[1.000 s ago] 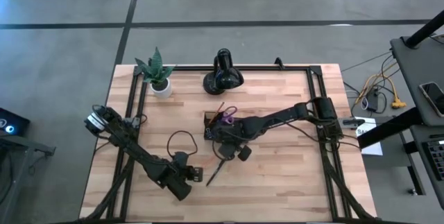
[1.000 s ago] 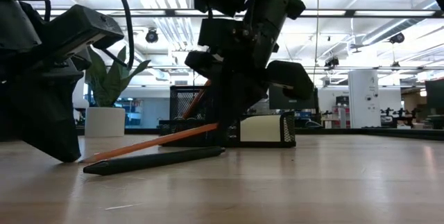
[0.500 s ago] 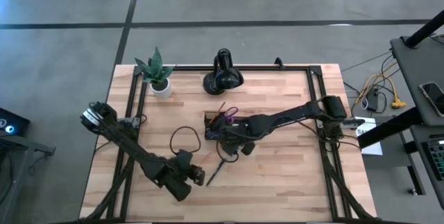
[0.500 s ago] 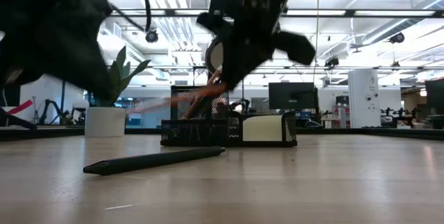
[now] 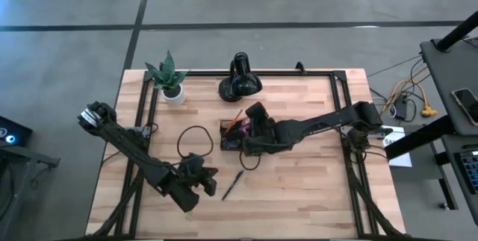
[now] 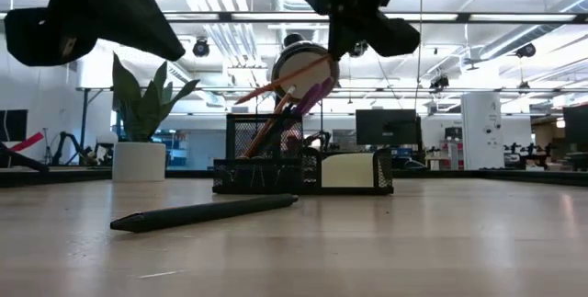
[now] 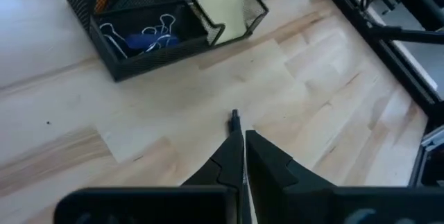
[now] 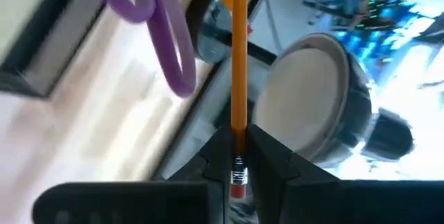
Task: Pick and place office supplies into organizer
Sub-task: Put the yellow pencil into the black desk organizer
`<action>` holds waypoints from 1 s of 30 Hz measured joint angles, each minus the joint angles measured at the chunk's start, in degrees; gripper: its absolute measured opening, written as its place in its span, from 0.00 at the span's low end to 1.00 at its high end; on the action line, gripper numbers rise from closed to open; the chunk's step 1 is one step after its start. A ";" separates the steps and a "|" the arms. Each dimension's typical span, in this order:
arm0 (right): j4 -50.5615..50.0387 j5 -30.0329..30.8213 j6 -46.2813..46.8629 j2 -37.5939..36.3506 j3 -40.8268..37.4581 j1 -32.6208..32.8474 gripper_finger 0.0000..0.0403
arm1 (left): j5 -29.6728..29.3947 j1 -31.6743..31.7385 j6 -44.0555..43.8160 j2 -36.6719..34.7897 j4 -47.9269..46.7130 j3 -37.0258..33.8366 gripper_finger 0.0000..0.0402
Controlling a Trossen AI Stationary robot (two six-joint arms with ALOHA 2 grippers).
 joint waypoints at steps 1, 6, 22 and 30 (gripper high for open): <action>-0.69 1.81 -0.88 0.20 0.00 0.12 0.07 | -0.22 0.00 0.02 -0.02 0.24 0.00 0.00; -9.85 3.45 -1.92 0.89 -0.11 -0.04 0.07 | -0.66 -0.95 0.63 -0.02 0.69 0.00 0.00; 2.09 5.39 -22.34 5.87 2.68 1.33 0.07 | -1.11 -1.14 1.99 -0.07 0.79 0.00 0.00; 8.44 2.55 -20.80 7.41 5.96 2.22 0.16 | -1.08 -1.23 2.77 -0.09 0.79 0.00 0.00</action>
